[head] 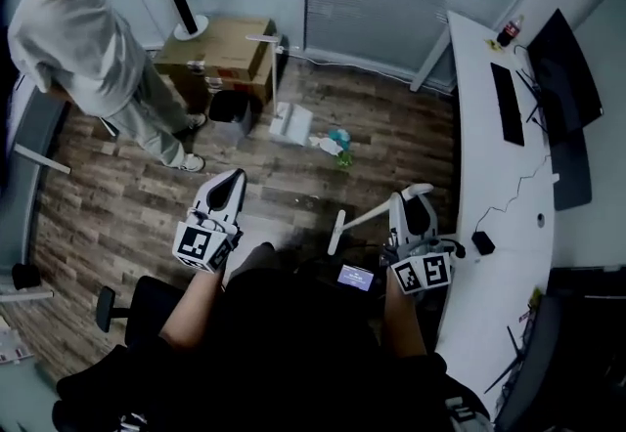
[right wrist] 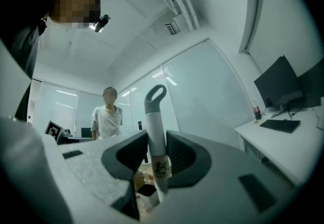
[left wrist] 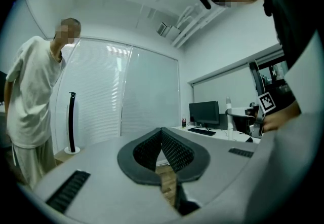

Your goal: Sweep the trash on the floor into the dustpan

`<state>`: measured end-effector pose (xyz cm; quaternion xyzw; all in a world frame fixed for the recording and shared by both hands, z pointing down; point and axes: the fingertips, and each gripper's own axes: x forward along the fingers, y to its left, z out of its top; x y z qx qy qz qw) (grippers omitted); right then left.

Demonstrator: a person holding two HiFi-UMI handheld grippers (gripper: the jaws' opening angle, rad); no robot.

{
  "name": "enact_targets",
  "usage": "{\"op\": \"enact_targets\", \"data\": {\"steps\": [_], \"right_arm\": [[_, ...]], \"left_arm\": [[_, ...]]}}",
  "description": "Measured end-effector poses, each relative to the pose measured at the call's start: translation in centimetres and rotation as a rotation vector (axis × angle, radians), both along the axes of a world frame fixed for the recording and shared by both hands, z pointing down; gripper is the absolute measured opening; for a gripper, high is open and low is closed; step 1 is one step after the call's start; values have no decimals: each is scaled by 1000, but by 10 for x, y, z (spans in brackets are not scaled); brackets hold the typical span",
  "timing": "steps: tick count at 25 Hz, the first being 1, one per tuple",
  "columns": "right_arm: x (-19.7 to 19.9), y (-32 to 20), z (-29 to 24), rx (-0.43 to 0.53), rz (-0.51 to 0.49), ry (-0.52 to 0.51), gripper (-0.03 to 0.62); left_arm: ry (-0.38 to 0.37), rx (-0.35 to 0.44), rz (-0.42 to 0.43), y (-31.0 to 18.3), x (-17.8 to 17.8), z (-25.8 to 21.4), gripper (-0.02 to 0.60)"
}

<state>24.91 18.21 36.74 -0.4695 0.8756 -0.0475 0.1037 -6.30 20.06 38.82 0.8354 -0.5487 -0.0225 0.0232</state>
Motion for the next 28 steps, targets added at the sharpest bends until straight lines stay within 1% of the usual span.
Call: {"op": "enact_targets", "data": {"steps": [3, 4, 8, 11, 13, 15, 17, 23, 28], "right_arm": [[7, -15, 6, -23, 8, 8, 112], [8, -22, 9, -35, 6, 7, 112], [15, -53, 19, -74, 24, -1, 114], [13, -84, 20, -90, 50, 0, 114], [8, -107, 20, -96, 34, -30, 115], [6, -127, 18, -85, -4, -87, 121], [4, -146, 16, -72, -12, -106, 121], [-1, -211, 10, -90, 77, -94, 121], [-9, -256, -1, -73, 127, -84, 121]], "left_arm": [[-30, -17, -8, -15, -2, 12, -5], [-28, -24, -10, -21, -1, 16, -5], [0, -58, -3, -54, 0, 33, -5], [14, -62, 8, -90, -11, 39, -5], [19, -75, 7, -117, -20, 39, -5], [30, -85, 12, -144, -25, 40, -5], [44, -89, 31, -169, -31, 42, -5], [63, -108, 82, -242, -52, 46, -5], [65, -67, 154, -292, -62, 42, -5]]}}
